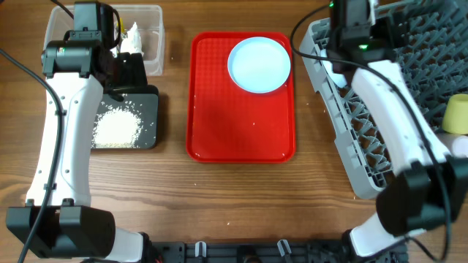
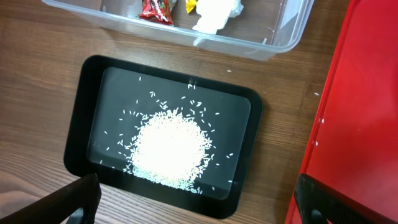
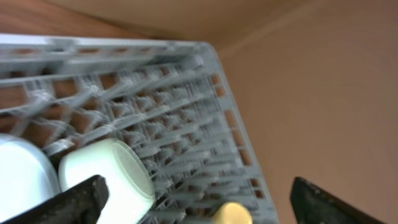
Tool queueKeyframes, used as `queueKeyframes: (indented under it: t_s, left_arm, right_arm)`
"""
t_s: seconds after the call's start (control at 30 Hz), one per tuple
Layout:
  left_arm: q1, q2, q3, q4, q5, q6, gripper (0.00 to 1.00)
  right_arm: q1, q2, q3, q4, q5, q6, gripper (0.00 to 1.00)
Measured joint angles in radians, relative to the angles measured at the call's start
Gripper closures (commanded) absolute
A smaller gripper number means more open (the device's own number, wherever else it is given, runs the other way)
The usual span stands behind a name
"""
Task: Sort waste into correct bins and load items into the dishwasher rack
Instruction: 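Grasp the edge of the white plate with the right gripper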
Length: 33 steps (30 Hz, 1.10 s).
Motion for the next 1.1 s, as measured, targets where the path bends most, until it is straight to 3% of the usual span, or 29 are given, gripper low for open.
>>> queueKeyframes:
  t_s: [0.17, 0.2, 0.27, 0.37, 0.43, 0.53, 0.9, 0.93, 1.0, 1.1]
  left_arm:
    - [0.0, 0.0, 0.0, 0.0, 0.0, 0.0, 0.0]
    - [0.0, 0.0, 0.0, 0.0, 0.0, 0.0, 0.0]
    - [0.0, 0.0, 0.0, 0.0, 0.0, 0.0, 0.0]
    - [0.0, 0.0, 0.0, 0.0, 0.0, 0.0, 0.0]
    - [0.0, 0.0, 0.0, 0.001, 0.0, 0.0, 0.0]
    - [0.0, 0.0, 0.0, 0.0, 0.0, 0.0, 0.0]
    - [0.0, 0.0, 0.0, 0.0, 0.0, 0.0, 0.0]
    - [0.0, 0.0, 0.0, 0.0, 0.0, 0.0, 0.0]
    - [0.0, 0.0, 0.0, 0.0, 0.0, 0.0, 0.0]
    - [0.0, 0.0, 0.0, 0.0, 0.0, 0.0, 0.0]
  right_arm:
    - [0.089, -0.105, 0.089, -0.245, -0.528, 0.229, 0.0]
    - [0.093, -0.105, 0.089, -0.248, -0.554, 0.266, 0.04]
    - [0.129, -0.079, 0.09, -0.299, -0.89, 0.371, 0.3]
    - [0.153, 0.007, 0.042, -0.302, -1.011, 0.52, 0.53]
    - [0.156, 0.125, -0.02, -0.271, -1.03, 0.604, 0.6]
    - [0.156, 0.256, -0.036, -0.216, -1.029, 0.698, 0.6]
    - [0.156, 0.397, -0.042, -0.039, -0.919, 0.953, 0.61]
    - [0.156, 0.397, -0.043, -0.016, -0.913, 0.959, 0.68]
    - [0.156, 0.397, -0.043, -0.008, -0.905, 0.97, 0.92]
    - [0.155, 0.397, -0.043, -0.015, -0.9, 0.974, 0.96]
